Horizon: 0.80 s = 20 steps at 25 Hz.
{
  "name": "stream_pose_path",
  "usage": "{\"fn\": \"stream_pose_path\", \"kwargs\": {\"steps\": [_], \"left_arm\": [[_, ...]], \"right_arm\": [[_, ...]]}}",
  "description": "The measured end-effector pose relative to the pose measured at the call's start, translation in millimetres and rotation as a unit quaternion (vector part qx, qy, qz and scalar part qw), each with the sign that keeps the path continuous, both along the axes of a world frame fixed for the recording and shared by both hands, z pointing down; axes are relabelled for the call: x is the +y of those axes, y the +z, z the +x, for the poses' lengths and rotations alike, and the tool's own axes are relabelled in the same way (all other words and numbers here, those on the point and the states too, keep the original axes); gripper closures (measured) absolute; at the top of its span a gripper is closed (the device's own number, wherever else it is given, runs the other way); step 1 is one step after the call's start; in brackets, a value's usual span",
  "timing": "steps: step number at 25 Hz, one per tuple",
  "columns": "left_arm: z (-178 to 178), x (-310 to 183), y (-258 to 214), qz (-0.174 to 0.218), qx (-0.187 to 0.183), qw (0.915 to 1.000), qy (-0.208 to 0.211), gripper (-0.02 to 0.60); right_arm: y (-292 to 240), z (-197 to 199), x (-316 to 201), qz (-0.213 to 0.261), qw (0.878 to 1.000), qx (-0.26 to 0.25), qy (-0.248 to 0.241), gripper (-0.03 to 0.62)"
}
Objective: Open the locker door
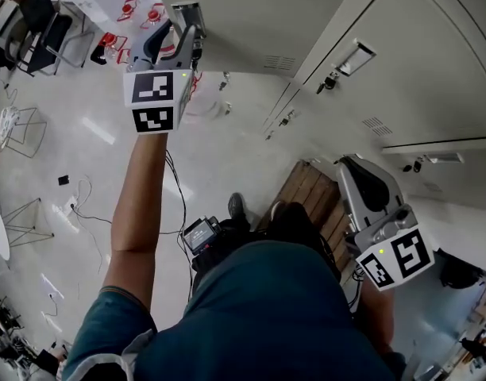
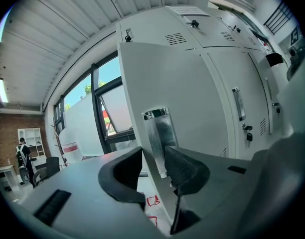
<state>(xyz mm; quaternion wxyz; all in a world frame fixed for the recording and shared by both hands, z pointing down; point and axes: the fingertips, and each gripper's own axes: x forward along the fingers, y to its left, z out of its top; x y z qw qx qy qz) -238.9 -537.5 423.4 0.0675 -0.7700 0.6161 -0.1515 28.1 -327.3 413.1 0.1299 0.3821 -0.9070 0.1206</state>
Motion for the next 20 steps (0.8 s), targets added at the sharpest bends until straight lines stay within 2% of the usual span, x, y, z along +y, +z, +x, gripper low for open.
{"fn": "stream_pose_path", "kwargs": {"steps": [6, 10, 20], "left_arm": [[3, 44, -1, -0.007, -0.006, 0.9998, 0.017, 0.433], [5, 67, 1, -0.012, -0.014, 0.9995, 0.027, 0.46], [23, 119, -7, -0.022, -0.022, 0.9983, 0.049, 0.506]], "right_arm": [[-9, -15, 18, 0.012, 1.0, 0.001, -0.016, 0.557], [-11, -20, 30, 0.019, 1.0, -0.001, -0.02, 0.557], [-24, -9, 49, 0.031, 0.999, -0.004, -0.017, 0.557]]}}
